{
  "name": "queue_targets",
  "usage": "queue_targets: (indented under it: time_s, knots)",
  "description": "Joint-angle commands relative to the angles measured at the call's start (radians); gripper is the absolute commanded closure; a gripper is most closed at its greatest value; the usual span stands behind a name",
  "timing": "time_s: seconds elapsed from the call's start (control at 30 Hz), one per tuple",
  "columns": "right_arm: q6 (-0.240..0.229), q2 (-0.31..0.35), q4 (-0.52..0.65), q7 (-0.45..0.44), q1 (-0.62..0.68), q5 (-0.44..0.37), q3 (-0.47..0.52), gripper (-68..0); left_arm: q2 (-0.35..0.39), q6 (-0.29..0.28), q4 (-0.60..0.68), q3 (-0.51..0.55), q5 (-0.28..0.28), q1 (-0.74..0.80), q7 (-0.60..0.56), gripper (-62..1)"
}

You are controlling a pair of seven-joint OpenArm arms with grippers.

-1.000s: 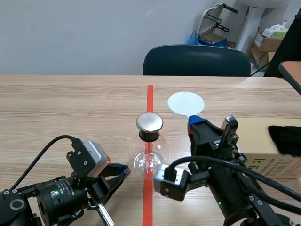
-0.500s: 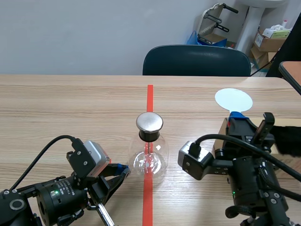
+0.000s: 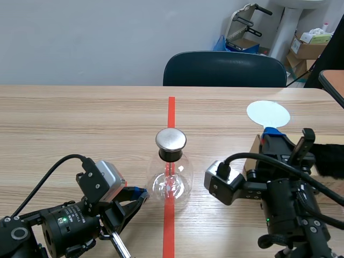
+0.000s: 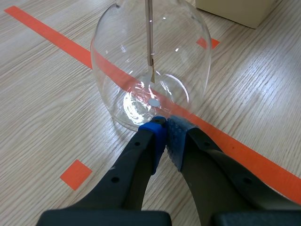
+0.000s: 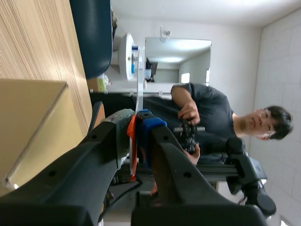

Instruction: Do the electroscope experiment

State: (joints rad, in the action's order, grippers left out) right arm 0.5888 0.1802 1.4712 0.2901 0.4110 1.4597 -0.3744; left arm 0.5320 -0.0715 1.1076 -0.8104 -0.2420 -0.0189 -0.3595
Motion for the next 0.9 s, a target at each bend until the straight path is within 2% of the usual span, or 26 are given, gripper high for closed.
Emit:
queue_targets:
  time_s: [0.0, 0.53, 0.87]
  knots:
    - [0.013, 0.011, 0.026, -0.024, -0.007, 0.001, 0.003, -0.9, -0.005, 0.002, 0.020, 0.004, 0.000, 0.002, -0.014, -2.7]
    - [0.013, 0.011, 0.026, -0.459, -0.007, 0.001, 0.003, -0.9, -0.005, 0.002, 0.020, 0.004, 0.000, 0.002, -0.014, -2.7]
    - [0.013, 0.011, 0.026, -0.645, -0.010, 0.001, 0.003, -0.9, -0.005, 0.002, 0.020, 0.004, 0.000, 0.002, -0.014, -2.7]
